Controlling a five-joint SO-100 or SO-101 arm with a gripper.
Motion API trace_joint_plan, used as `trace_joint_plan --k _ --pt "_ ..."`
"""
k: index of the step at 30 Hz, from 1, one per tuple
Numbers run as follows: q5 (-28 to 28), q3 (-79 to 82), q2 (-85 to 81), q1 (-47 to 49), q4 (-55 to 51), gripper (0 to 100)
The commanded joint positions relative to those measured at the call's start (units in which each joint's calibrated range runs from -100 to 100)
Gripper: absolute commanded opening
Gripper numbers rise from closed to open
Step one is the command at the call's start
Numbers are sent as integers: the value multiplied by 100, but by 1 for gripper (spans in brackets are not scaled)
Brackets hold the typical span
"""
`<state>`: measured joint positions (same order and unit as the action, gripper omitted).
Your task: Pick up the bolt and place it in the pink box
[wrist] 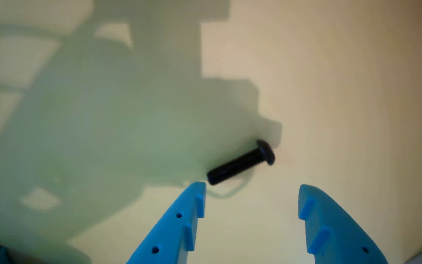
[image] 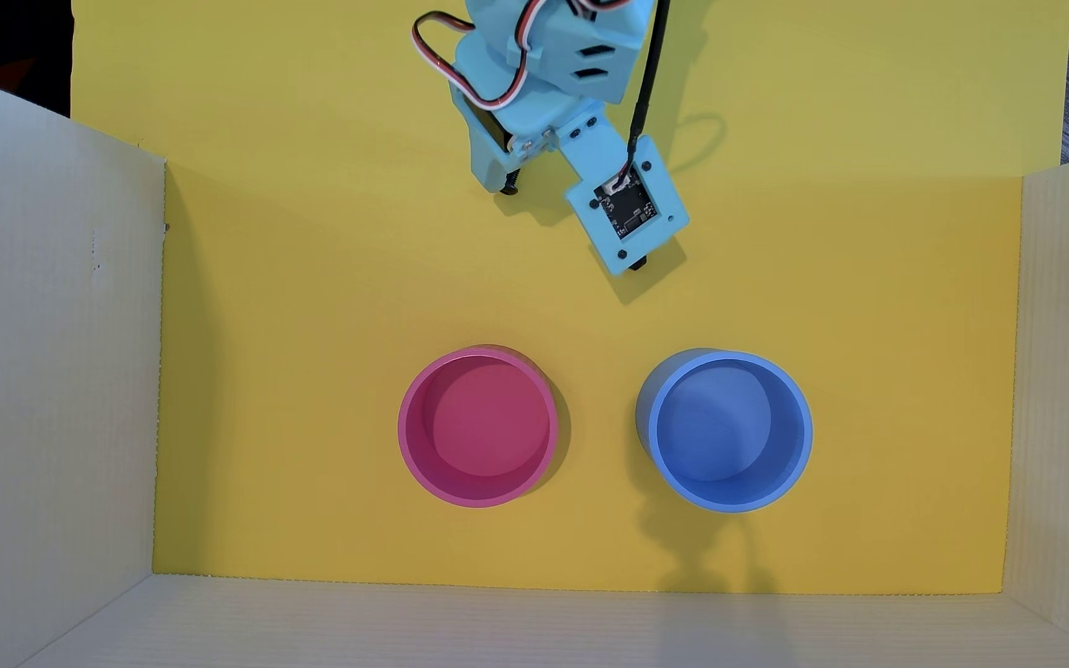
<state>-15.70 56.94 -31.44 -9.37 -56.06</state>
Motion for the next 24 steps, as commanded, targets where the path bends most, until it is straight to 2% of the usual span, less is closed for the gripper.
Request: trace_joint_plan --k 1,8,24 --pt "-27 10 4 -34 76 18" --pt "-11 661 122 -34 840 18" --pt "-16 589 408 -34 908 18"
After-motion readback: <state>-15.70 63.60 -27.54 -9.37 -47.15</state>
